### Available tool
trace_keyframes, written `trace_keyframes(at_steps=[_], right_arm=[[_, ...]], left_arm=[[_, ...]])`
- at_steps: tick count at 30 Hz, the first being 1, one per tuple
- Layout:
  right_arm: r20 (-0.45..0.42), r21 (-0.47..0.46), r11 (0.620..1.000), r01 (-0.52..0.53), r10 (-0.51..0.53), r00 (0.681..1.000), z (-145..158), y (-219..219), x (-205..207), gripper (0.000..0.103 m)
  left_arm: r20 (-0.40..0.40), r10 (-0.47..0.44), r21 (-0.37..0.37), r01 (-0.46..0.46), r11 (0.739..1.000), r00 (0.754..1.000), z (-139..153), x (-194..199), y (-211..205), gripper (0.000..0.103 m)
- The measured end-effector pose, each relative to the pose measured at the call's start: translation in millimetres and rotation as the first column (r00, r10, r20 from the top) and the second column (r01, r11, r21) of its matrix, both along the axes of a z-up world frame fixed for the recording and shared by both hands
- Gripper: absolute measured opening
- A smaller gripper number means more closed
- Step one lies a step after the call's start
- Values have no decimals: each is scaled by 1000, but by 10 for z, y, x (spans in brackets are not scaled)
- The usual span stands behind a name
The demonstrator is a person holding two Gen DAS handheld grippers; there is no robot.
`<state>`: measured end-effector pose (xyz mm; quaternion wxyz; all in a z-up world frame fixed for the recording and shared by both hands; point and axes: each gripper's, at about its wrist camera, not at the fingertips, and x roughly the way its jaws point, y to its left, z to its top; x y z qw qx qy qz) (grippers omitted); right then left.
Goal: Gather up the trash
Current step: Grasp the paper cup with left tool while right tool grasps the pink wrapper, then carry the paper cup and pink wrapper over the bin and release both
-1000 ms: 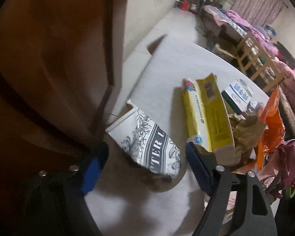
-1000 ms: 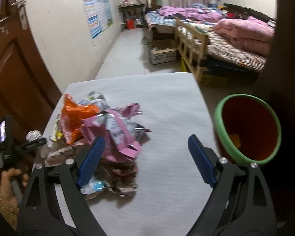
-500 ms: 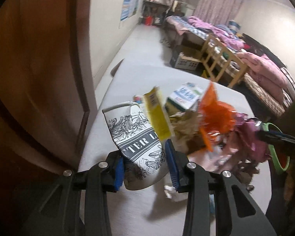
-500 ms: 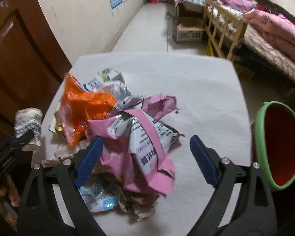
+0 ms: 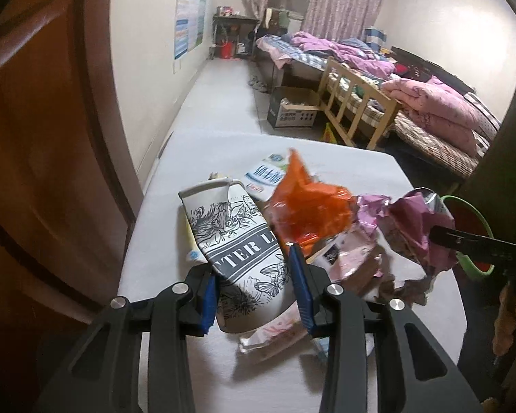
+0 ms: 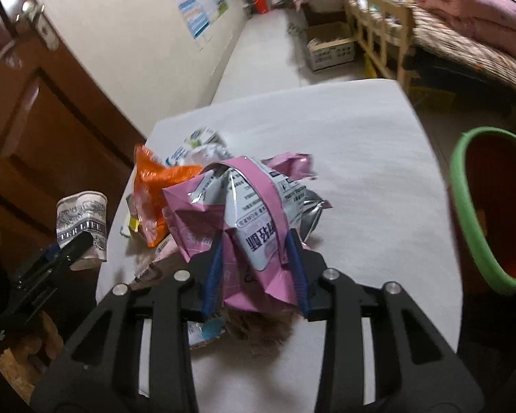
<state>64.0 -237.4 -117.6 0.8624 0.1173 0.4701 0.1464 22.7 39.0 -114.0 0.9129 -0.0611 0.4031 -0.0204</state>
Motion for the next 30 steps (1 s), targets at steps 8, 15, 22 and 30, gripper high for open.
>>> trace_keyframes(at_steps=[8, 15, 22, 30], right_arm=[[141, -15, 994, 105, -102, 985, 348, -220, -327, 35], [267, -6, 991, 136, -130, 955, 695, -298, -491, 35], [336, 11, 984, 178, -171, 926, 897, -478, -615, 36], [332, 19, 974, 226, -219, 917, 864, -729, -624, 36]], left_arm=[[83, -53, 47, 49, 998, 995, 364, -11, -316, 35], [155, -71, 81, 59, 995, 985, 730, -22, -539, 35], [185, -75, 65, 64, 996, 980, 913, -30, -708, 35], [185, -133, 94, 118, 989, 974, 925, 15, -999, 35]])
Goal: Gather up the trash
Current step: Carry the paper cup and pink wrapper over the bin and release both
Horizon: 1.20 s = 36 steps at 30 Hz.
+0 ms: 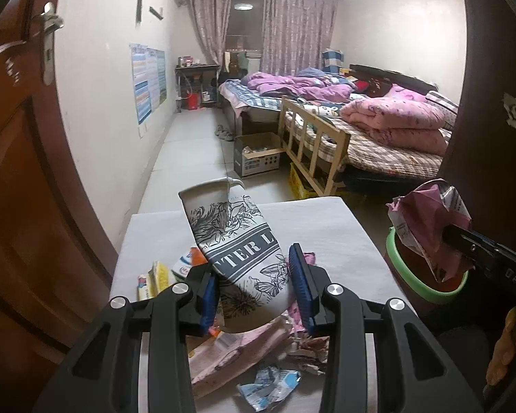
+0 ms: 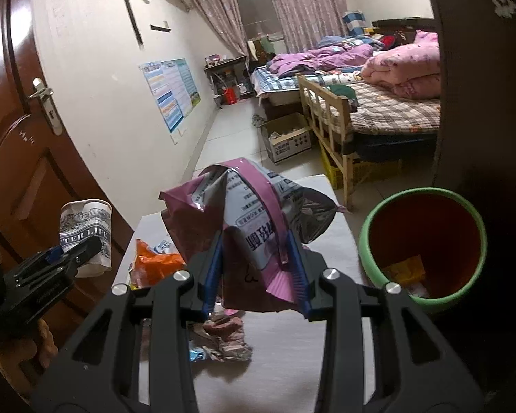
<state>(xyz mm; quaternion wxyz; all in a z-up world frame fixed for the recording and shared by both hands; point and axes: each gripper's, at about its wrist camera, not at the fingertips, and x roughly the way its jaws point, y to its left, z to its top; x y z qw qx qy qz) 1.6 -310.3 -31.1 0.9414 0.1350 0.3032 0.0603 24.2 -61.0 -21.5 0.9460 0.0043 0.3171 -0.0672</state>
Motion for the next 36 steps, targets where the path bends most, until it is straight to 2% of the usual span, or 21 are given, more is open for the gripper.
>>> trace_keyframes(at_steps=[14, 20, 25, 27, 33, 35, 36], right_arm=[[-25, 10, 993, 119, -119, 993, -129, -522, 7, 36], [-32, 16, 983, 184, -184, 982, -198, -791, -16, 35], [-40, 4, 968, 252, -252, 967, -259, -1089, -16, 36], [-42, 2, 960, 279, -278, 960, -285, -1198, -29, 36], [-80, -25, 938, 345, -346, 935, -459, -1622, 147, 37], [-98, -21, 937, 349, -349, 932, -512, -1726, 237, 40], [-98, -30, 932, 362, -363, 927, -542, -1782, 289, 45]], left_arm=[[-16, -88, 3, 88, 996, 996, -87, 209, -446, 35], [-21, -147, -28, 146, 989, 989, -120, 296, -656, 35], [-18, -223, -70, 221, 973, 975, -179, 395, -930, 35], [-40, -279, -84, 275, 958, 960, -235, 440, -1091, 35], [-70, -365, -50, 362, 931, 929, -368, 507, -1513, 35], [-75, -379, -61, 375, 925, 922, -384, 533, -1600, 35], [-79, -390, -65, 386, 920, 917, -406, 563, -1670, 35]])
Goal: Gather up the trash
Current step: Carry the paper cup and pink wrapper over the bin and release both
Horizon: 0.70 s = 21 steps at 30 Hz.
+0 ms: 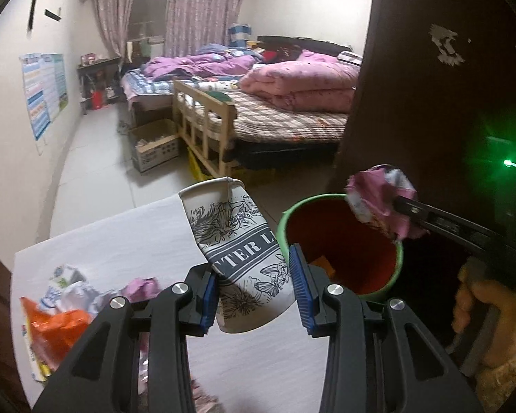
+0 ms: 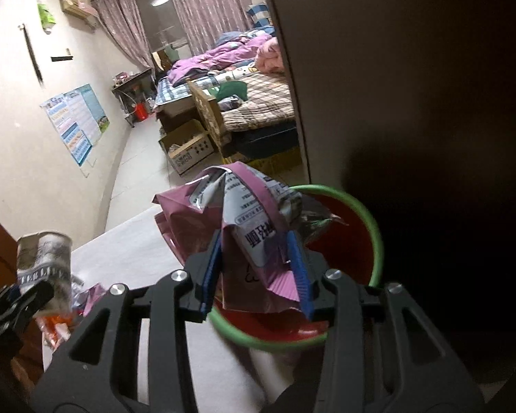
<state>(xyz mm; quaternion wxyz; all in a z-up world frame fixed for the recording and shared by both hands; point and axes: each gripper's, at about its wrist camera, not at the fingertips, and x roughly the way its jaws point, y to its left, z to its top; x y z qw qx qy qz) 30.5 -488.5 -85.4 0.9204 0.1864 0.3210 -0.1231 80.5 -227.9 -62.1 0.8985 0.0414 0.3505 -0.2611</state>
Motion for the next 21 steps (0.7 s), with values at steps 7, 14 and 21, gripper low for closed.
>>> trace_keyframes(at_steps=[7, 14, 21], right_arm=[[50, 21, 992, 126, -127, 991, -72, -281, -164, 76], [41, -7, 968, 250, -249, 968, -173, -427, -593, 76], [-6, -4, 956, 293, -293, 956, -270, -522, -766, 76]], left_arm=[[14, -105, 14, 105, 994, 994, -105, 125, -485, 35], [64, -187, 16, 186, 982, 980, -115, 217, -1016, 37], [83, -239, 51, 235, 971, 968, -49, 136, -1337, 81]])
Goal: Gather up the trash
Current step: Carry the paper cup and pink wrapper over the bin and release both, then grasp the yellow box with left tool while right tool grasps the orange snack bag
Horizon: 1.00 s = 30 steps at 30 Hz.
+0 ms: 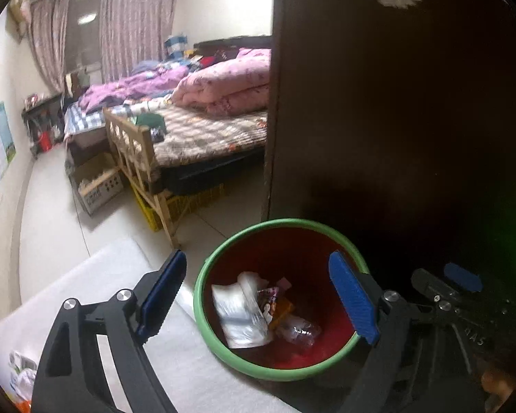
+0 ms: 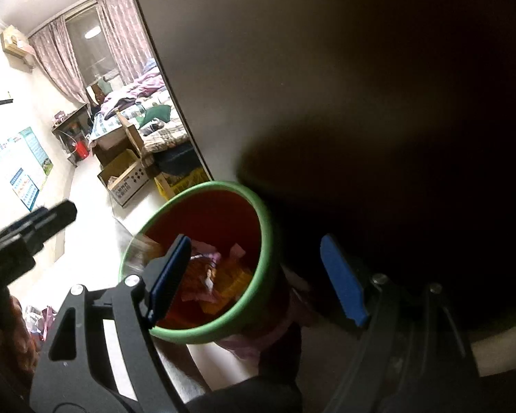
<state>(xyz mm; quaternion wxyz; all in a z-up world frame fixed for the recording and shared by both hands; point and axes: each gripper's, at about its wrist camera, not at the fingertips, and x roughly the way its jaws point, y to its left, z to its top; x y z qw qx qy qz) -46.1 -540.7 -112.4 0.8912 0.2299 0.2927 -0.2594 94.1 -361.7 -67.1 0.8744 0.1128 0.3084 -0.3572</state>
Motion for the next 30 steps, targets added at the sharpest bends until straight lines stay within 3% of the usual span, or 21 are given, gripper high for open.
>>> trace_keyframes(at_steps=[5, 11, 20, 23, 25, 28, 30], right_arm=[[5, -15, 999, -32, 32, 999, 104, 112, 43, 77], [22, -33, 990, -135, 136, 990, 287, 492, 191, 78], [-29, -35, 940, -339, 338, 941, 358, 1324, 392, 81], [-40, -16, 912, -410, 409, 912, 370, 1631, 471, 81], [-56, -13, 893, -450, 449, 892, 372, 1822, 507, 81], [-76, -19, 862, -506, 504, 861, 393, 2095, 529, 81], [-91, -28, 845, -535, 531, 843, 408, 2240, 523, 81]], left_arm=[[50, 20, 10, -21, 1000, 999, 65, -244, 226, 81], [45, 146, 8, -146, 989, 988, 129, -363, 774, 81], [63, 345, 54, -349, 936, 936, 64, -673, 2072, 81], [67, 443, 83, -448, 890, 894, -10, -615, 2610, 81], [64, 523, 96, -527, 844, 850, -82, -555, 2981, 81], [15, 669, 101, -666, 739, 743, -222, -399, 3611, 79], [-25, 727, 92, -723, 685, 686, -318, -315, 3926, 76]])
